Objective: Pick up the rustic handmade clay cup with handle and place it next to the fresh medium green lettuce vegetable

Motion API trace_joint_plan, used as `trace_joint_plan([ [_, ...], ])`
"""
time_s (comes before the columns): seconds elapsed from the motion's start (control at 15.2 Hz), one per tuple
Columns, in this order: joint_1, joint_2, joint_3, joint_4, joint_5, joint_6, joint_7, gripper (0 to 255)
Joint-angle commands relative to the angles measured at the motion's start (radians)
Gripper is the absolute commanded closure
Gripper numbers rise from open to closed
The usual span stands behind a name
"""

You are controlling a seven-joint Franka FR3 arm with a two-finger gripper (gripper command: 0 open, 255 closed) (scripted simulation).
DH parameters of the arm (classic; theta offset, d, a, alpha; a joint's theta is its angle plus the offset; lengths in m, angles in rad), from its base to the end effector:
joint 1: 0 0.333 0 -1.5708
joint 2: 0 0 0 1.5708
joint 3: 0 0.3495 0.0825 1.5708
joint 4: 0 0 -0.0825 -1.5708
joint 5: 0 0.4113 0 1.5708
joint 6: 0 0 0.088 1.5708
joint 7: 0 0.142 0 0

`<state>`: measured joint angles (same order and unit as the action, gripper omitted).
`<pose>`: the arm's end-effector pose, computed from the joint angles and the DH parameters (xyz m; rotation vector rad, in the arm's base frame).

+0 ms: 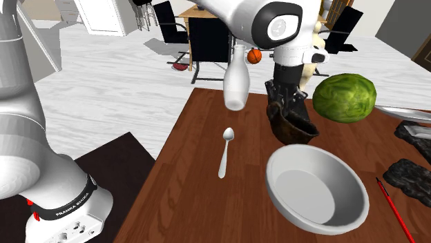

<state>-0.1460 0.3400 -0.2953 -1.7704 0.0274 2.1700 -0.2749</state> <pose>0.6266 -0.2781 0.3670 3.0361 -0.2456 0.0672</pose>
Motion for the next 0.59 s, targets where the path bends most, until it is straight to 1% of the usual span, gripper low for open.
trace_joint_plan([
  [0.0, -0.003, 0.011, 0.0, -0.016, 0.003, 0.025, -0.001, 255],
  [0.2, -0.005, 0.03, 0.003, -0.033, 0.009, 0.061, -0.003, 255],
  [0.53, -0.005, 0.03, 0.003, -0.033, 0.009, 0.061, -0.003, 255],
])
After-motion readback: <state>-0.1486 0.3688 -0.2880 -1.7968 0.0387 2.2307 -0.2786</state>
